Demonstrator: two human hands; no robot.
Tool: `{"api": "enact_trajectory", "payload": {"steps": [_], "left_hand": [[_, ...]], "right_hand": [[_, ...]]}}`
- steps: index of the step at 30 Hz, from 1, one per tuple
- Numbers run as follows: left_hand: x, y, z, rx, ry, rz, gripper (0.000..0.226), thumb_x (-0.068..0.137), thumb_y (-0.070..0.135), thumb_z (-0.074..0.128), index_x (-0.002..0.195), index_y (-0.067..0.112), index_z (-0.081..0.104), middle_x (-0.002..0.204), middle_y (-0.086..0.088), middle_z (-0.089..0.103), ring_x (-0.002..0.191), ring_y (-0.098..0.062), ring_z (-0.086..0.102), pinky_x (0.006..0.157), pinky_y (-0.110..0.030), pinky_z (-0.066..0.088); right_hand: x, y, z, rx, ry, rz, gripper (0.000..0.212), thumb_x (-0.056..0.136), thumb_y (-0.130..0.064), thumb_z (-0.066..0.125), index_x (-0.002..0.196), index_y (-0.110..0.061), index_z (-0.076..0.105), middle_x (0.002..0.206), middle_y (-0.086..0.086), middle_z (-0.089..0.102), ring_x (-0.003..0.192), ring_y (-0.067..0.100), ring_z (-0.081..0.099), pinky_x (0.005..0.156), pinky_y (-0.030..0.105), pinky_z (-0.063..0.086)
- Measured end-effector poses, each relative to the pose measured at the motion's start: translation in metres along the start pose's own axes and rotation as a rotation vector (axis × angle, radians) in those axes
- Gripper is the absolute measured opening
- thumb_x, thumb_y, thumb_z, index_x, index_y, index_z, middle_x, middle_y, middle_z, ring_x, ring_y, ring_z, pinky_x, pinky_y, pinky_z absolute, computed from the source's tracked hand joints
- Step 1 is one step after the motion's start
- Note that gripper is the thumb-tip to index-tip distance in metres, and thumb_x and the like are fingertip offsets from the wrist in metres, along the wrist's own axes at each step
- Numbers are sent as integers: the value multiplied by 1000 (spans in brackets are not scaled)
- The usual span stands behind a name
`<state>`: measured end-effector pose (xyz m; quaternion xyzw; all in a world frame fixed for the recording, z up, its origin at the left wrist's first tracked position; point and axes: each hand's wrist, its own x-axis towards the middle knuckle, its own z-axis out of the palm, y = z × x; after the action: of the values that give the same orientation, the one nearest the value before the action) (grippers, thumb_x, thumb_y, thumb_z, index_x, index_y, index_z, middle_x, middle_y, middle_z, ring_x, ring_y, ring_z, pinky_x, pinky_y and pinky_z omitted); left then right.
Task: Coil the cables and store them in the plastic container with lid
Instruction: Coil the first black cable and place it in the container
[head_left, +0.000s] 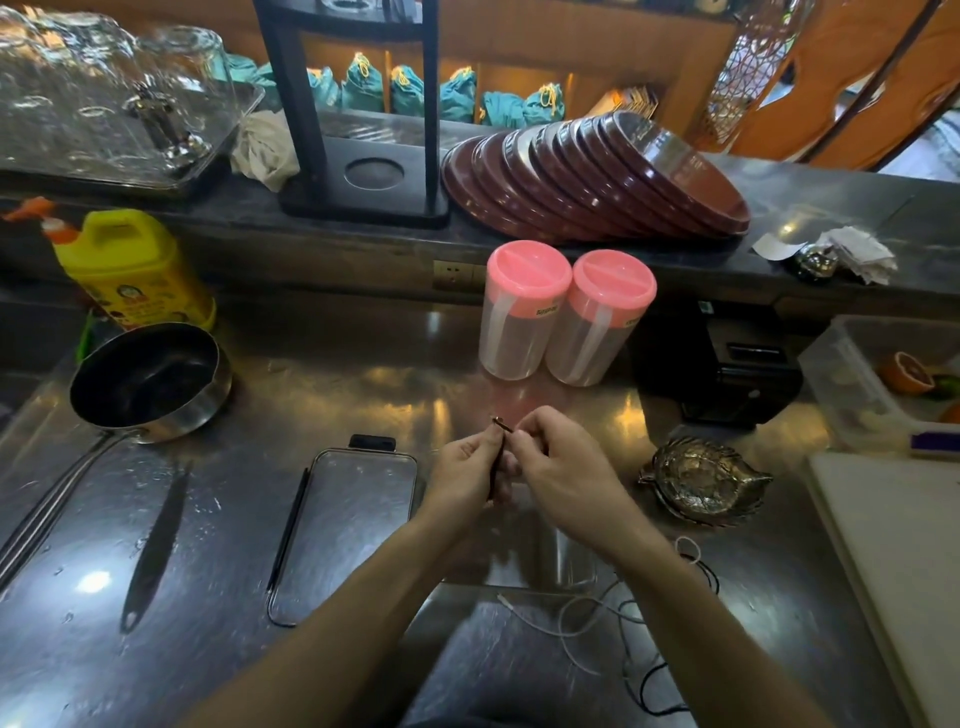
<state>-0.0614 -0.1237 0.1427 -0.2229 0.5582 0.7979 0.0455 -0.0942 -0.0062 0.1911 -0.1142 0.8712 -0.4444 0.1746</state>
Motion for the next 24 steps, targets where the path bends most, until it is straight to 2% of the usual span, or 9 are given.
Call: {"api": "enact_trajectory", "payload": {"steps": [3, 5, 7, 9, 12, 14, 19, 21, 24], "left_hand": [[-1, -8, -1, -15, -47, 21, 44, 105, 32, 50, 71, 12, 68, 57, -3, 51, 45, -12, 40, 52, -30, 28], [-5, -12, -1, 11, -77, 20, 37, 106, 32, 49, 91, 11, 76, 59, -1, 52, 48, -11, 40, 51, -31, 27], [-10, -14, -1, 68, -95, 23, 36, 106, 34, 48, 107, 12, 76, 60, 0, 53, 51, -11, 41, 52, -29, 30], [-12, -17, -1, 107, -92, 20, 36, 105, 35, 49, 109, 12, 75, 62, -1, 55, 52, -10, 44, 54, -27, 34], [-13, -12, 1, 50, -74, -14, 35, 105, 33, 49, 100, 11, 77, 68, -6, 63, 51, -9, 49, 52, -23, 38], [-11, -8, 3, -76, -69, -70, 35, 104, 32, 52, 95, 9, 77, 77, -11, 69, 57, -11, 60, 53, -22, 49], [-6, 3, 8, -293, -69, -146, 32, 104, 29, 52, 105, 5, 73, 94, -13, 73, 74, -15, 69, 63, -21, 58], [-6, 10, 10, -349, -77, -126, 33, 106, 26, 48, 103, 1, 69, 88, -11, 73, 72, -14, 68, 64, -20, 57], [-8, 14, 11, -344, -88, -150, 33, 106, 28, 48, 91, 5, 66, 66, -3, 65, 58, -13, 63, 53, -20, 52]], "right_hand": [[-9, 5, 4, 328, 71, 44, 17, 103, -18, 54, 91, -13, 66, 72, 11, 72, 68, 23, 72, 68, 40, 62], [-10, 4, 3, 493, 108, 104, 20, 103, -17, 53, 92, -8, 67, 73, 14, 70, 65, 22, 68, 62, 37, 60], [-10, 8, 0, 691, 138, 189, 21, 105, -15, 51, 92, -6, 64, 62, 2, 57, 47, 9, 52, 42, 25, 46], [-9, 9, -8, 850, 146, 258, 18, 105, -11, 48, 94, -4, 61, 59, -3, 47, 39, 2, 36, 34, 17, 29], [-17, 7, -11, 761, 34, 248, 16, 105, -11, 51, 95, -5, 62, 58, -3, 51, 37, 2, 39, 33, 15, 28], [-26, 6, 1, 680, -29, 231, 14, 104, -11, 53, 94, -6, 62, 60, 0, 52, 40, 5, 41, 35, 17, 30], [-45, 17, 34, 459, 68, 81, 26, 104, -18, 55, 83, -8, 65, 64, 2, 56, 54, 10, 48, 50, 25, 40], [-51, 23, 44, 344, 96, 22, 24, 104, -20, 57, 84, -15, 71, 65, -5, 63, 60, 10, 54, 57, 28, 44], [-57, 33, 57, 358, 132, -9, 22, 103, -23, 60, 85, -20, 74, 70, -7, 70, 66, 11, 60, 61, 33, 49]]}}
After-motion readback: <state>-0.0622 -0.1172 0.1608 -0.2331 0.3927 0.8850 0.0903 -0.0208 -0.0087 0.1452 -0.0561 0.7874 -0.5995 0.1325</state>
